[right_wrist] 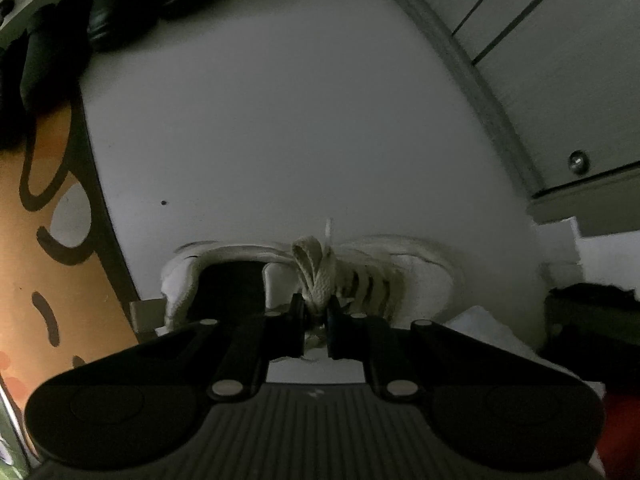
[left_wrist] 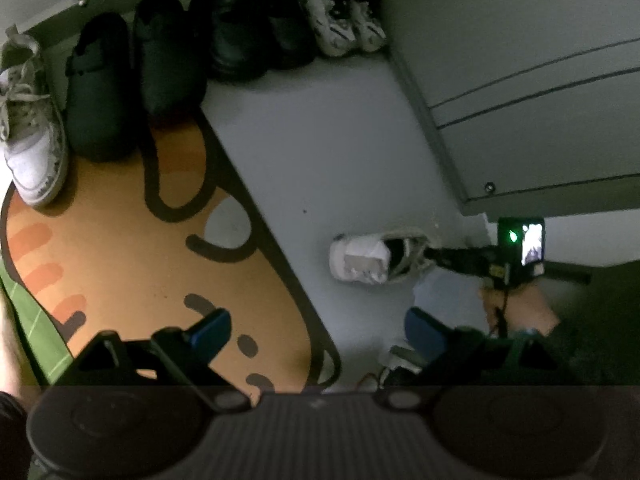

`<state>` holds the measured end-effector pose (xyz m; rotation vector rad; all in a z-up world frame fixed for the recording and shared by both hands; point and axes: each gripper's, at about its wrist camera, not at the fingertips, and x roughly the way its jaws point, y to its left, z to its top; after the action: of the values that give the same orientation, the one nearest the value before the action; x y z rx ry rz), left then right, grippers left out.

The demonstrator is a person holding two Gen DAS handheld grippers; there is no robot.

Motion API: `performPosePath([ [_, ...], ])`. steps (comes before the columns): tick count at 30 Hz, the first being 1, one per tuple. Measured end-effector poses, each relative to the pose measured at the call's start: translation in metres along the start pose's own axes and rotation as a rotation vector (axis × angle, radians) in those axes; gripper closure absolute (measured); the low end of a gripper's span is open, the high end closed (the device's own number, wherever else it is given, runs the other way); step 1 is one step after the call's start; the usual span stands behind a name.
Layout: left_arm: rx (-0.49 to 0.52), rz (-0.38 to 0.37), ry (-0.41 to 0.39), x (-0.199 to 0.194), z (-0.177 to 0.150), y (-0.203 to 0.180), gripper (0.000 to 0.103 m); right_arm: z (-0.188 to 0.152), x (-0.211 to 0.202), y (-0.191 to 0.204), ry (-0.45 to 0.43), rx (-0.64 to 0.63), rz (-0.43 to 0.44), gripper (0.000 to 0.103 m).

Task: Organize scattered shoes
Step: 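Grasp the white sneaker by its collar with the right gripper, then lift the white sneaker off the floor with the right gripper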

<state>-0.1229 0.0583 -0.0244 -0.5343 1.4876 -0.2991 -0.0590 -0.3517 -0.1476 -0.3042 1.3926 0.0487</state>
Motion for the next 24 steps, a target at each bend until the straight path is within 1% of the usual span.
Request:
performPosePath([
  [3, -0.01, -0.004, 0.008, 0.003, 0.001, 0.0, 0.008, 0.0, -0.008, -0.005, -0.011, 0.002, -0.001, 0.093],
  [7, 0.016, -0.024, 0.028, 0.001, 0.002, -0.004, 0.008, -0.003, -0.023, -0.004, -0.027, 0.002, 0.009, 0.093],
  [11, 0.005, -0.015, 0.013, -0.003, 0.007, 0.003, 0.008, -0.005, -0.041, 0.001, -0.053, 0.001, 0.029, 0.093],
  [15, -0.026, -0.02, 0.017, -0.002, 0.007, 0.008, 0.008, -0.007, -0.064, 0.009, -0.087, 0.005, 0.052, 0.093],
  [18, -0.003, -0.038, 0.036, -0.004, 0.007, 0.006, 0.008, -0.006, -0.088, 0.019, -0.121, 0.017, 0.072, 0.093],
  [24, 0.023, -0.024, 0.004, -0.018, 0.007, 0.008, 0.008, -0.006, -0.128, 0.041, -0.184, 0.036, 0.103, 0.093],
])
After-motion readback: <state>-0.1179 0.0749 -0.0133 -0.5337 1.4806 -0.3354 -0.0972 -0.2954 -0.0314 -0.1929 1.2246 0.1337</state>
